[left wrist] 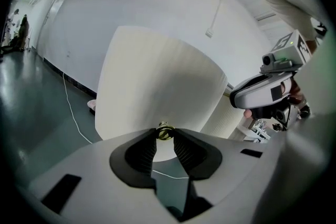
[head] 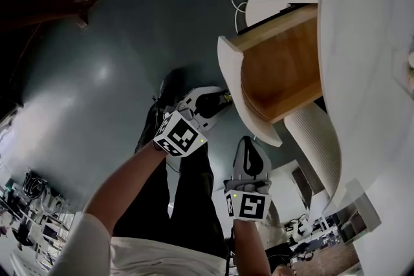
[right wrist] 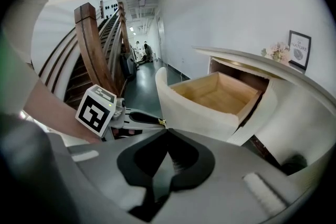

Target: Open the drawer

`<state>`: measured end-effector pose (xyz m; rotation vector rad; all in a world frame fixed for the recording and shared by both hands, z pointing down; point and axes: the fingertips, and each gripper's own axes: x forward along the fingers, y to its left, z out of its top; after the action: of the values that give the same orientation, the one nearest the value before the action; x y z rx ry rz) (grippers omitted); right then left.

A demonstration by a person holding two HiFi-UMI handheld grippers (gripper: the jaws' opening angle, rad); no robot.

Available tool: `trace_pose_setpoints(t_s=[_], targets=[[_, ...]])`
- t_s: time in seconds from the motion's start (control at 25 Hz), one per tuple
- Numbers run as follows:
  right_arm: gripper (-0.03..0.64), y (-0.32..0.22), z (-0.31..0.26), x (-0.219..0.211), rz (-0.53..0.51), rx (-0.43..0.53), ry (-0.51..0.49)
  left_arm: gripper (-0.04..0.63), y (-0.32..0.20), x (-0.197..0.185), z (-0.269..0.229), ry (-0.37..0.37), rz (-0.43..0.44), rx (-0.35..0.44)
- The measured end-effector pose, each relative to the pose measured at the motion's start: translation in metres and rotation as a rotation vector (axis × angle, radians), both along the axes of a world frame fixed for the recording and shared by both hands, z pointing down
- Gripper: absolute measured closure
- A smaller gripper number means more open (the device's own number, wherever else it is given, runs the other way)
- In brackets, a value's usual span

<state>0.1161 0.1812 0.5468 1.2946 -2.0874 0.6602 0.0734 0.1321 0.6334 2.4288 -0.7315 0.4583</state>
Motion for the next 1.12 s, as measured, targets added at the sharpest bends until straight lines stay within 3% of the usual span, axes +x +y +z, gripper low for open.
trace_pose_setpoints(t_s=[0.44, 0.56, 0.68, 1.0, 1.12], targets=[[0.606, 0.026, -0.006, -0.008, 0.034, -0.044, -0.065, 0.491, 0.007, -0.007, -0.001, -0.057, 0.016, -0.051], [0.606, 0.029, -0.015, -0.008, 0.064, -0.050, -0.097, 0.486, 0.009, -0.009, -0.001, -0.091, 0.004, -0.096], [0.606, 0.029, -0.029, -0.005, 0.093, -0.054, -0.131, 0.428, 0.014, -0.013, -0.006, -0.117, -0.007, -0.161], [0.606, 0.014, -0.072, 0.010, 0.139, -0.052, -0.158, 0.430, 0.012, -0.034, -0.052, -0.201, -0.005, -0.163], [0.606, 0.014, -0.086, 0.016, 0.179, -0.106, -0.202, 0.434, 0.015, -0.040, -0.080, -0.228, 0.009, -0.164]])
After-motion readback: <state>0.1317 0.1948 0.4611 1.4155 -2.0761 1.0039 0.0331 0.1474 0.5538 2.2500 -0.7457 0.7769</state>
